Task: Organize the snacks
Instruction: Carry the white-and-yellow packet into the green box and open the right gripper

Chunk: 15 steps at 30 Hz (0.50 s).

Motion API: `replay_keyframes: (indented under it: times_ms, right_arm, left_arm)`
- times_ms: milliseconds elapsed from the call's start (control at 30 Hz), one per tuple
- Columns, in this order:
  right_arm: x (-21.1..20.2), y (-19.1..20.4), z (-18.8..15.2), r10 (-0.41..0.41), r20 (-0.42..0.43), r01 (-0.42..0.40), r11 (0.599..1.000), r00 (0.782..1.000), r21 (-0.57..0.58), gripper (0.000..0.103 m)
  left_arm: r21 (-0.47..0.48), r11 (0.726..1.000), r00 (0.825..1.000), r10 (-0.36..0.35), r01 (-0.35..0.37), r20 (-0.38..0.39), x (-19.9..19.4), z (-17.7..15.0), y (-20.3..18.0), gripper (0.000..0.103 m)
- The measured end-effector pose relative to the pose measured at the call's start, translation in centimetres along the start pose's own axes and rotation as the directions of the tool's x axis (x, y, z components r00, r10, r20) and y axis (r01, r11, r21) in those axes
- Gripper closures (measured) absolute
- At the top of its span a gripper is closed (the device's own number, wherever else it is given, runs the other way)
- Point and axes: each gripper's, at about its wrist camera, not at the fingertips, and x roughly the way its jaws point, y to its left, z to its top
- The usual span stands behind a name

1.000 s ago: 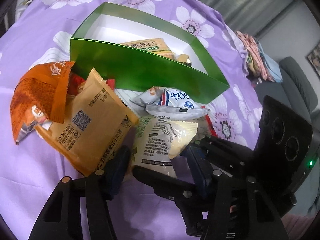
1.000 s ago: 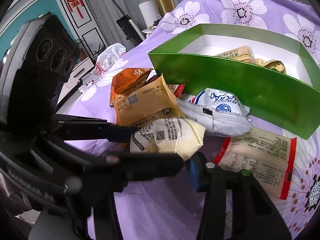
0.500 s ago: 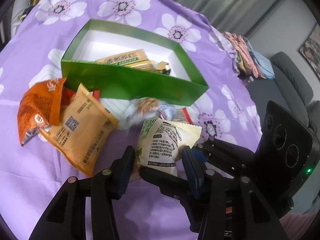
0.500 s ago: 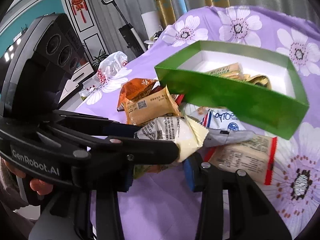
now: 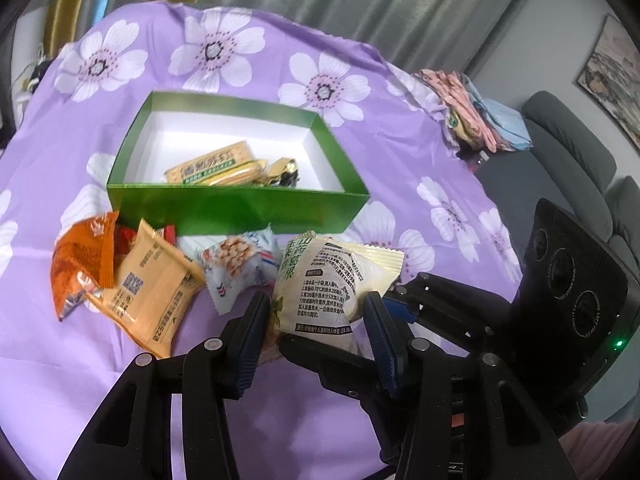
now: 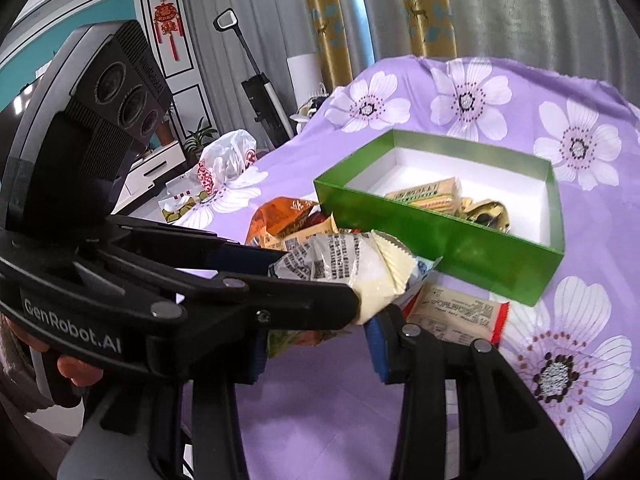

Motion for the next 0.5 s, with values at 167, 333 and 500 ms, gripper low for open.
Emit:
replay_keyframes:
  times_ms: [167,333,500]
  right_arm:
    - [-1.2,-0.2,0.6,-0.017,0.037,0.018,1.0,0.999,-0.006,0.062]
    - [-2.4,-0.7,1.5,-0.043,0.072,0.044,0.999,0.996,-0.015,0.062]
    - [-2.8,-1.6,2.3,-0.071,0.099,0.073,0.997,0.993,-0.02,0.062]
  left_arm:
    - [0.038,0.999,1.0,-0.003,0.002,0.023,-0.6,1.1,-1.3,0.054]
    - [0.075,0.997,0.999,-0.007,0.004,0.038,-0.6,2.1,-2.3,0.054]
    - [0.103,0.995,0.998,-0.013,0.007,0.056,-0.3,3.6,-2.9,0.054]
